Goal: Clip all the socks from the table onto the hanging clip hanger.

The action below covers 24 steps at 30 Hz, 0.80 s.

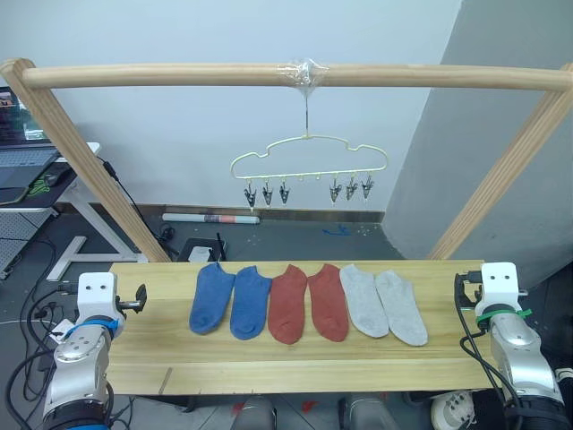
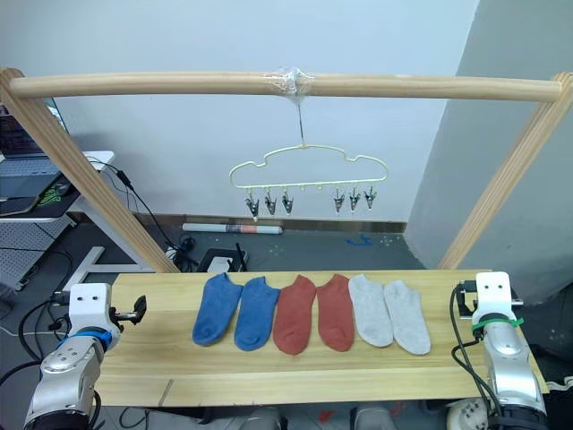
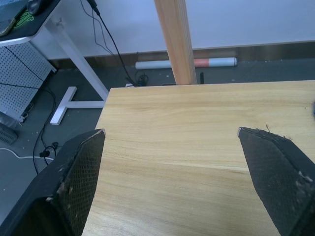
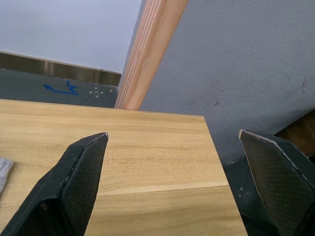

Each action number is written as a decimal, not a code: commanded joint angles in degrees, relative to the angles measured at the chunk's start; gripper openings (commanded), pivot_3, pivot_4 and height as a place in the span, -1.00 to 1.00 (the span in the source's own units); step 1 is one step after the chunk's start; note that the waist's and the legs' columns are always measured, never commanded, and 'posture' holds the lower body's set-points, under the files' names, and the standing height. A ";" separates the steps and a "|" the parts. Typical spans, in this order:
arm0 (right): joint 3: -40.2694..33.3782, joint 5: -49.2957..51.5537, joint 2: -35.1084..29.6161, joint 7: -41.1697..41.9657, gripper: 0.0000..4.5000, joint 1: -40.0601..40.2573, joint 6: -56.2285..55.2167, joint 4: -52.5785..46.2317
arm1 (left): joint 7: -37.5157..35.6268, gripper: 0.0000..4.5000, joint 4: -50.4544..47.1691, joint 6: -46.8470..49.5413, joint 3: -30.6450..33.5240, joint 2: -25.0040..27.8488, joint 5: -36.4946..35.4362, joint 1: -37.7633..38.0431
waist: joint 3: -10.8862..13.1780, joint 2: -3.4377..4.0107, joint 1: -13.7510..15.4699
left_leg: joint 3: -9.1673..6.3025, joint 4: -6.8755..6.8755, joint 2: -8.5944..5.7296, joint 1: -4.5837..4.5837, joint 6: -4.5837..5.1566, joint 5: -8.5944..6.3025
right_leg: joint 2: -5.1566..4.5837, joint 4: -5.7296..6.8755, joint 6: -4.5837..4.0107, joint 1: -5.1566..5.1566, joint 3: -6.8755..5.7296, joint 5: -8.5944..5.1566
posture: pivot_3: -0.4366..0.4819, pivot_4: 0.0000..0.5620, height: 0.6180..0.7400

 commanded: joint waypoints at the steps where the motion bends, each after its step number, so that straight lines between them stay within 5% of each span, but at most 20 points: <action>1: -1.24 -0.37 -1.22 -0.23 1.00 -0.83 -0.51 -0.98 | 0.00 1.00 -2.82 0.02 1.33 0.69 -0.61 -0.02 | 0.00 0.00 0.00 | 0.00 0.00 0.00 0.00 0.00 0.00 | 0.00 0.00 0.00 0.00 0.00 0.00 | 0.21 -0.67 1.00; 24: -0.69 -0.47 -1.55 0.52 1.00 -0.84 -1.25 -0.72 | -1.94 1.00 -7.43 1.40 2.54 0.75 -3.09 1.15 | 0.01 0.00 0.09 | 0.00 -0.01 0.00 -0.03 0.00 0.00 | 0.00 -0.03 0.00 -0.01 0.00 0.00 | 0.20 -0.66 1.00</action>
